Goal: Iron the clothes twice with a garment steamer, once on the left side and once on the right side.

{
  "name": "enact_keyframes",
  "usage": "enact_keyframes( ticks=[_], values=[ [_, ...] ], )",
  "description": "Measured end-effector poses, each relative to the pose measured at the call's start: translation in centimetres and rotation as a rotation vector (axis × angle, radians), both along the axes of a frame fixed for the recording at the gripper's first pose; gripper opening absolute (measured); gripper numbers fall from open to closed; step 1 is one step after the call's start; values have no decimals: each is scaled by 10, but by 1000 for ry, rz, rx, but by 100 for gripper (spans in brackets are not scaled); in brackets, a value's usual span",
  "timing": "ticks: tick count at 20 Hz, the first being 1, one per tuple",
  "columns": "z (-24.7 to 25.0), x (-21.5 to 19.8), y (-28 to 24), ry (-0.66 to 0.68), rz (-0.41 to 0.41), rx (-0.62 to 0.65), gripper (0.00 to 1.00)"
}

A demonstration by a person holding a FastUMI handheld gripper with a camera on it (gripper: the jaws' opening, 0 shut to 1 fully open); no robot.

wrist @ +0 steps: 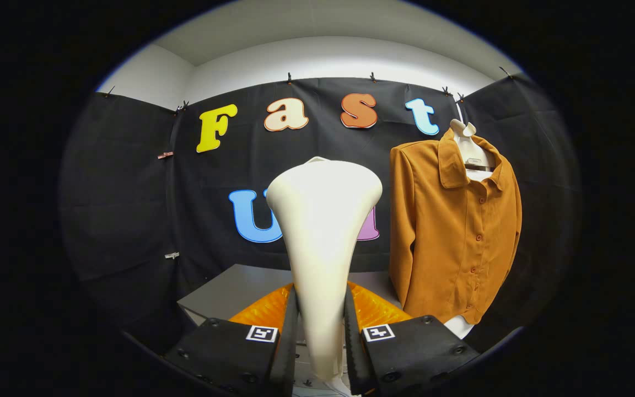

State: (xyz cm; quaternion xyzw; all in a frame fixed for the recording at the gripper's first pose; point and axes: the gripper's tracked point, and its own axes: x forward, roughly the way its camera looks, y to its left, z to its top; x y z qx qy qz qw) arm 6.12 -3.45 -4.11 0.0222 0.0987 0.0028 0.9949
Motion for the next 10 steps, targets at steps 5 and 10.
enact_keyframes(
  ticks=[5, 10],
  values=[
    [-1, 2, 0, 1, 2, -3, 42],
    [-1, 4, -1, 4, 3, -8, 42]
  ],
)
